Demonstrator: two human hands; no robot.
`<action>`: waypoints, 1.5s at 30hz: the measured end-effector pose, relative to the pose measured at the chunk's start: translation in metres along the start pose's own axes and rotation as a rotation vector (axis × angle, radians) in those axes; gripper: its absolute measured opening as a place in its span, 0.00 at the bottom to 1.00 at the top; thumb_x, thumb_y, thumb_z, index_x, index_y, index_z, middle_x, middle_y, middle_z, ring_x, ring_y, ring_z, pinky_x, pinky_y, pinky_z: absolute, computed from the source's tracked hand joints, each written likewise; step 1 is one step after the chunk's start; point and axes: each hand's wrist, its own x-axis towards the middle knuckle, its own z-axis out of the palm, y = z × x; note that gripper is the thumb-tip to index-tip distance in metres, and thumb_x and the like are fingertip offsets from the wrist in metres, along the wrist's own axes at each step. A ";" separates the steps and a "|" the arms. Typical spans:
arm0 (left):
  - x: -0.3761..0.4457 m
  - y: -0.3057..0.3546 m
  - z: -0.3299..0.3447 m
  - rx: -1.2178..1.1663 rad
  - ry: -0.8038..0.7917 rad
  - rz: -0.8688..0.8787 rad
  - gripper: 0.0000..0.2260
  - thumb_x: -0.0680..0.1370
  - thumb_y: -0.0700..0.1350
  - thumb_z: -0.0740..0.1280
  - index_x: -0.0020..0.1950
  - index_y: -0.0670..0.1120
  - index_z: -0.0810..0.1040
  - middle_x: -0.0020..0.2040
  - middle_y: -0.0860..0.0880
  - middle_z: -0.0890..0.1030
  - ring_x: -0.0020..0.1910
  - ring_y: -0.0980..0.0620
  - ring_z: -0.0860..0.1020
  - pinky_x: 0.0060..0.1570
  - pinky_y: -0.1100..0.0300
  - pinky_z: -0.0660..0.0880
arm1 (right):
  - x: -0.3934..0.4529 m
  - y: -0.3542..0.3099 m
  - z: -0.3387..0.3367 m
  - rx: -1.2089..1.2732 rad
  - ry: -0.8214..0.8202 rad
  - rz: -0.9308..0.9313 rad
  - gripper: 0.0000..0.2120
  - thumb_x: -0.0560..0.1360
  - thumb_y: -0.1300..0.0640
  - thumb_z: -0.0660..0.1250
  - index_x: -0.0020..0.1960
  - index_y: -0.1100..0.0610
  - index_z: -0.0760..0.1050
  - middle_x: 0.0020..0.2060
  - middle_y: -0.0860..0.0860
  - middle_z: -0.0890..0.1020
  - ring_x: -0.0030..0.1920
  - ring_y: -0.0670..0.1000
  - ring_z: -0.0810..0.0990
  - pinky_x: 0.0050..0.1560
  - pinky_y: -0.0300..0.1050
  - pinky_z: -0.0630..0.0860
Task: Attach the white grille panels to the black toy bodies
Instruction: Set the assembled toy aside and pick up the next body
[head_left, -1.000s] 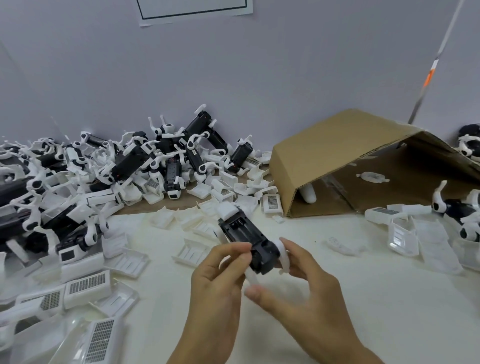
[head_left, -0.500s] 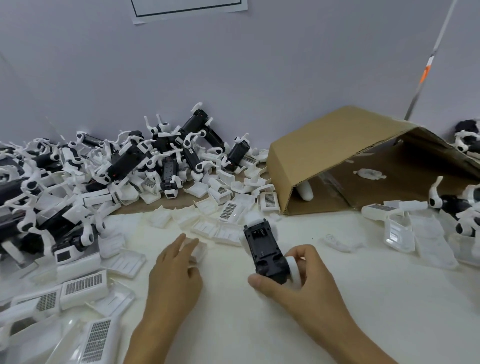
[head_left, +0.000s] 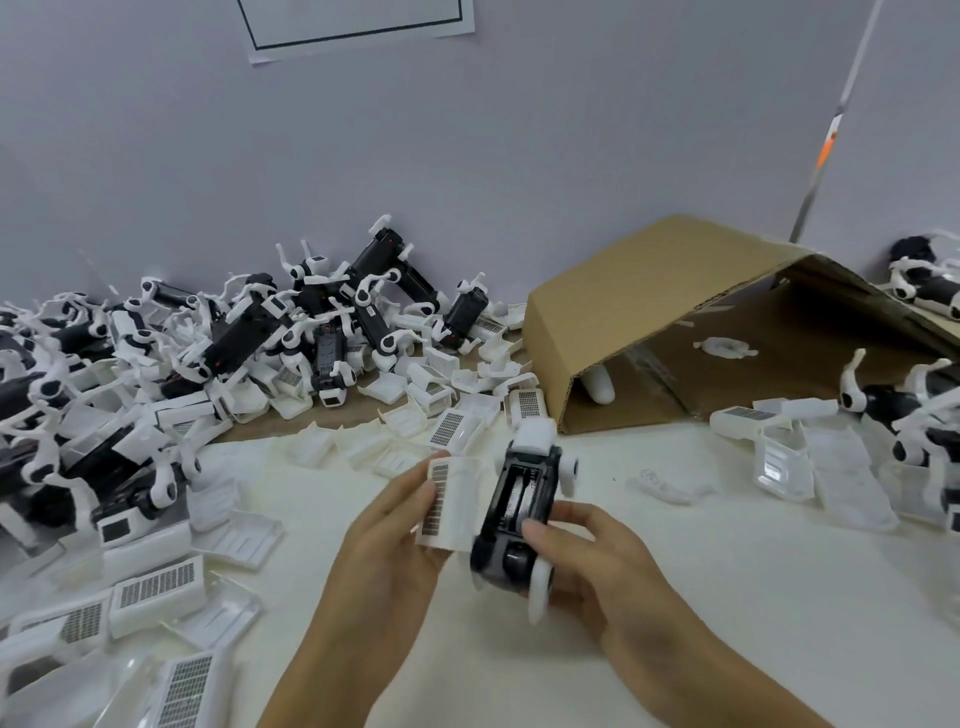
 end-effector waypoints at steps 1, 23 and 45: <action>-0.001 -0.003 0.001 0.066 0.002 0.000 0.18 0.74 0.41 0.67 0.63 0.41 0.82 0.60 0.42 0.84 0.57 0.46 0.83 0.55 0.51 0.79 | -0.001 0.001 0.000 -0.028 -0.027 -0.035 0.29 0.64 0.54 0.76 0.62 0.59 0.74 0.50 0.54 0.88 0.52 0.58 0.87 0.51 0.50 0.81; -0.016 -0.006 0.012 0.522 -0.147 0.477 0.18 0.70 0.35 0.72 0.56 0.52 0.86 0.61 0.49 0.83 0.66 0.50 0.78 0.63 0.61 0.75 | -0.004 0.002 0.000 -0.135 -0.009 -0.248 0.15 0.71 0.60 0.78 0.54 0.46 0.84 0.51 0.45 0.87 0.45 0.49 0.87 0.38 0.36 0.77; -0.026 -0.009 0.030 0.142 0.105 0.291 0.12 0.64 0.43 0.74 0.30 0.46 0.70 0.32 0.49 0.70 0.31 0.53 0.74 0.44 0.50 0.68 | -0.017 0.011 0.014 -0.485 0.112 -0.468 0.20 0.65 0.44 0.80 0.52 0.30 0.77 0.46 0.34 0.84 0.46 0.39 0.83 0.41 0.31 0.76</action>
